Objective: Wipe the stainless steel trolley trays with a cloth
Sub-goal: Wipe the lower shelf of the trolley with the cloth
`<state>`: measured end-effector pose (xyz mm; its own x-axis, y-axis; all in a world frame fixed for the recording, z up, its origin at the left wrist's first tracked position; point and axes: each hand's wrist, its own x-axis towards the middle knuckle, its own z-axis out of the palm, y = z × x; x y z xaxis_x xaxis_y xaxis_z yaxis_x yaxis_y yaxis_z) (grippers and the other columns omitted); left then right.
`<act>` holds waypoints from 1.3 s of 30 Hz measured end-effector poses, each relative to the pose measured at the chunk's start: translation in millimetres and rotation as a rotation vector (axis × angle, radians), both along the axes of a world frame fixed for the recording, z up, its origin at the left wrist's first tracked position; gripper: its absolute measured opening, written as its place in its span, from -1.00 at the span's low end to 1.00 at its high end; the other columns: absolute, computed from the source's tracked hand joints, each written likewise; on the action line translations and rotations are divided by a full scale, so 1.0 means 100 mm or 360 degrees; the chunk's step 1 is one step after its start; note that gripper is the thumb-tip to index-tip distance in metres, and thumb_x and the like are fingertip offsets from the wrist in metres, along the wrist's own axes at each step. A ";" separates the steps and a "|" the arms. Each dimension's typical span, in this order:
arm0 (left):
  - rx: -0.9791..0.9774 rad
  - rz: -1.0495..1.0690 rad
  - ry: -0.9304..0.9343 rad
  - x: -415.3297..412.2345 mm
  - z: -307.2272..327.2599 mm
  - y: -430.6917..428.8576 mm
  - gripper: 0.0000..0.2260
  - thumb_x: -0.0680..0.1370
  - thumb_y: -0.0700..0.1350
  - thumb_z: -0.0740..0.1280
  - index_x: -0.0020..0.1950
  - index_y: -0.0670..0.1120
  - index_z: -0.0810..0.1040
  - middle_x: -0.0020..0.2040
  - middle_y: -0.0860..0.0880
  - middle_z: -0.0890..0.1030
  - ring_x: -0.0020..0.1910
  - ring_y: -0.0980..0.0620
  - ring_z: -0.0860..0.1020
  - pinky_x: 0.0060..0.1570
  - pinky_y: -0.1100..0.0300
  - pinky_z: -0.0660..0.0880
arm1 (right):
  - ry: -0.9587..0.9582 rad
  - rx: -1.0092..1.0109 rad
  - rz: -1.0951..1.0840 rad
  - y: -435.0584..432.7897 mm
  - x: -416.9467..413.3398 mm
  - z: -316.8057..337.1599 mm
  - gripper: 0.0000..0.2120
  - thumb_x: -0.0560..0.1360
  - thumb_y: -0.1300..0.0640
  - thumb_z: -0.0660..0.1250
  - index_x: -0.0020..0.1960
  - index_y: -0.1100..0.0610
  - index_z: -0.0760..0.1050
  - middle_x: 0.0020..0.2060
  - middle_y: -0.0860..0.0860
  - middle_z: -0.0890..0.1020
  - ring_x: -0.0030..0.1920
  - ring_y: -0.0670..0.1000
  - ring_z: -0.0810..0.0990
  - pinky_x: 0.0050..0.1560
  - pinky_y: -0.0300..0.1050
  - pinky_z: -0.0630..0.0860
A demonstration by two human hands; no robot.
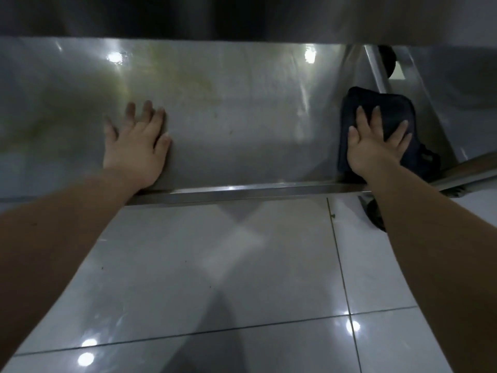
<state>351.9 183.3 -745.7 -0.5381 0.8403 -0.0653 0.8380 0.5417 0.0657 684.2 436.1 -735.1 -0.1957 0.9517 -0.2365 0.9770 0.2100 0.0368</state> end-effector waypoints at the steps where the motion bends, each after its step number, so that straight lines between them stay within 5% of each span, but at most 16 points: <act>1: 0.0002 0.0003 0.0006 0.01 -0.01 0.00 -0.51 0.66 0.04 -0.03 0.58 -0.05 0.07 0.60 -0.08 0.06 0.56 -0.16 -0.04 0.43 -0.28 -0.14 | 0.0040 0.0000 -0.0008 -0.07 -0.10 0.00 -0.50 0.64 -0.19 -0.24 0.56 -0.23 -0.22 0.57 -0.15 -0.17 0.52 0.33 -0.25 0.47 0.29 -0.29; 5: -0.0013 0.0014 0.0009 0.01 -0.02 0.04 -0.50 0.66 0.05 -0.05 0.59 -0.04 0.03 0.61 -0.04 0.03 0.57 -0.11 -0.02 0.45 -0.22 -0.09 | 0.0127 0.0044 0.0231 -0.62 -0.93 -0.05 -0.49 0.64 -0.17 -0.19 0.56 -0.20 -0.19 0.58 -0.14 -0.16 0.53 0.33 -0.21 0.45 0.35 -0.26; 9: -0.0040 0.0006 -0.0007 0.00 -0.04 0.00 -0.50 0.66 0.00 -0.07 0.61 -0.02 -0.03 0.61 -0.01 -0.03 0.57 -0.05 -0.03 0.48 -0.18 -0.11 | 0.0246 0.0000 0.0917 -1.64 -1.88 -0.10 -0.48 0.63 -0.19 -0.18 0.57 -0.18 -0.17 0.58 -0.13 -0.12 0.52 0.32 -0.24 0.42 0.35 -0.33; 13: 0.0003 0.0024 -0.0072 -0.04 -0.05 -0.03 -0.50 0.66 -0.01 -0.07 0.61 -0.03 -0.03 0.61 0.01 -0.03 0.57 -0.02 -0.04 0.48 -0.13 -0.13 | 0.0306 -0.0035 0.1178 -1.62 -1.91 -0.06 -0.50 0.64 -0.22 -0.14 0.56 -0.24 -0.08 0.58 -0.17 -0.04 0.55 0.25 -0.16 0.46 0.26 -0.29; 21: 0.0026 0.0010 -0.0062 0.07 -0.05 -0.07 -0.50 0.66 0.02 -0.07 0.61 -0.02 -0.04 0.61 0.00 -0.02 0.57 -0.05 -0.05 0.48 -0.15 -0.13 | 0.0196 0.0003 -0.0025 -0.20 -0.34 -0.01 -0.50 0.64 -0.20 -0.18 0.56 -0.23 -0.16 0.58 -0.14 -0.12 0.55 0.25 -0.18 0.47 0.33 -0.21; 25: -0.0021 -0.0032 -0.0037 0.13 -0.07 -0.12 -0.49 0.66 0.05 -0.10 0.60 0.00 -0.07 0.61 0.02 -0.05 0.58 -0.06 -0.06 0.48 -0.17 -0.15 | 0.0186 0.0021 -0.0238 -0.44 -0.57 0.00 -0.50 0.64 -0.17 -0.20 0.57 -0.20 -0.16 0.58 -0.16 -0.14 0.54 0.27 -0.19 0.44 0.38 -0.23; 33: 0.0059 -0.0046 -0.0214 0.07 -0.07 -0.19 -0.49 0.67 -0.02 -0.02 0.60 -0.05 -0.08 0.61 -0.04 -0.05 0.58 -0.05 -0.09 0.50 -0.07 -0.18 | 0.0250 0.0001 0.1030 -1.76 -2.02 -0.07 -0.49 0.64 -0.20 -0.19 0.56 -0.22 -0.18 0.57 -0.18 -0.15 0.54 0.24 -0.25 0.44 0.33 -0.32; 36: 0.0345 0.0041 -0.0466 -0.05 0.01 -0.22 -0.50 0.65 -0.18 0.05 0.59 -0.14 0.02 0.60 -0.13 0.01 0.57 -0.10 -0.05 0.52 0.03 -0.10 | 0.0273 -0.0006 0.1130 -1.76 -2.03 -0.07 -0.50 0.64 -0.22 -0.20 0.56 -0.25 -0.18 0.57 -0.18 -0.14 0.55 0.22 -0.25 0.46 0.27 -0.32; 39: 0.0222 -0.0016 -0.0146 -0.32 0.05 -0.33 -0.51 0.66 -0.13 0.02 0.59 -0.15 0.04 0.60 -0.14 0.03 0.57 -0.15 -0.01 0.52 -0.02 -0.02 | 0.0277 0.0013 0.1104 -1.70 -2.01 -0.09 -0.50 0.64 -0.22 -0.21 0.56 -0.24 -0.17 0.57 -0.18 -0.12 0.55 0.22 -0.22 0.46 0.26 -0.30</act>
